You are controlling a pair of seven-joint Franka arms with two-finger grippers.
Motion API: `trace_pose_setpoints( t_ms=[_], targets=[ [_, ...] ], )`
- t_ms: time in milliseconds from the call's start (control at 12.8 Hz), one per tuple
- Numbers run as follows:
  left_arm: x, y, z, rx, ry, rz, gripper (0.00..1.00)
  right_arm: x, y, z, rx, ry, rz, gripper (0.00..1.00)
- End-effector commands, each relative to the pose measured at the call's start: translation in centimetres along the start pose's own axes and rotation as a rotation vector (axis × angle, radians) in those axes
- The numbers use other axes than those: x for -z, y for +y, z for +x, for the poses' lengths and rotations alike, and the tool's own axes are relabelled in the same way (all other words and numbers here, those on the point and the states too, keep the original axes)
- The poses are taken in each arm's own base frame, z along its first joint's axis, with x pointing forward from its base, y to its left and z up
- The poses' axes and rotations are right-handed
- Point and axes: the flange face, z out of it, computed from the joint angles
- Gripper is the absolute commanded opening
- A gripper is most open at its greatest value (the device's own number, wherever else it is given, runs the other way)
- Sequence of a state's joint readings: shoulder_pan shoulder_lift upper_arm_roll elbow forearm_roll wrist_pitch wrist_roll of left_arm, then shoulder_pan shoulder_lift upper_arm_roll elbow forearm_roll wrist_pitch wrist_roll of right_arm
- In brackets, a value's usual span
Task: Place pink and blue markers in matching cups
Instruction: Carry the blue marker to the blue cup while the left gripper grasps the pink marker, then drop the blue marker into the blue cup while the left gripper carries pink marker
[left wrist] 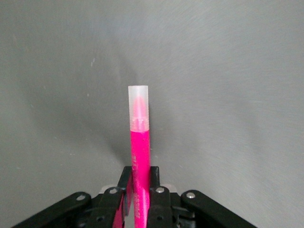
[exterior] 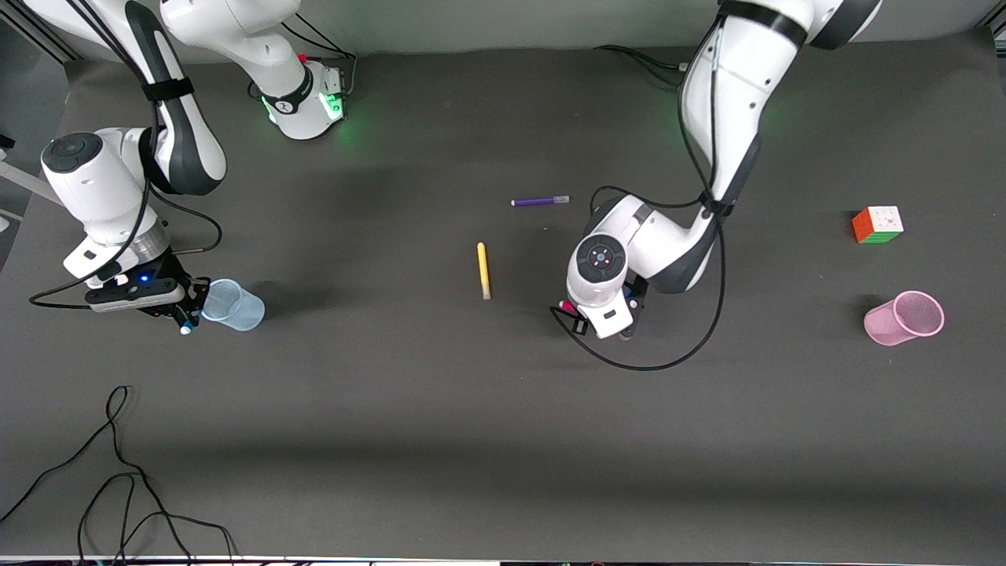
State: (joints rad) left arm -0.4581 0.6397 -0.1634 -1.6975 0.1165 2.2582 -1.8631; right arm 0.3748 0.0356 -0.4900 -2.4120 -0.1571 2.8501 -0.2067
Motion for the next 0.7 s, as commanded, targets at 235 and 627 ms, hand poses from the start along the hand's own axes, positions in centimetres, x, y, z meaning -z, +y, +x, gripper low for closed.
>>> trace_pose_setpoints(
  t_ms=[235,627],
  targets=[
    [14.9,-3.1,8.0,-0.460,0.064,0.058,0.00,-0.5,-1.5,0.1,-0.054,0.008,0.005,0.99],
    [23.2,-6.6,16.1,-0.915,0.051,0.111,0.00,-0.1,-1.9,0.7,-0.043,0.011,0.008,1.00]
  ],
)
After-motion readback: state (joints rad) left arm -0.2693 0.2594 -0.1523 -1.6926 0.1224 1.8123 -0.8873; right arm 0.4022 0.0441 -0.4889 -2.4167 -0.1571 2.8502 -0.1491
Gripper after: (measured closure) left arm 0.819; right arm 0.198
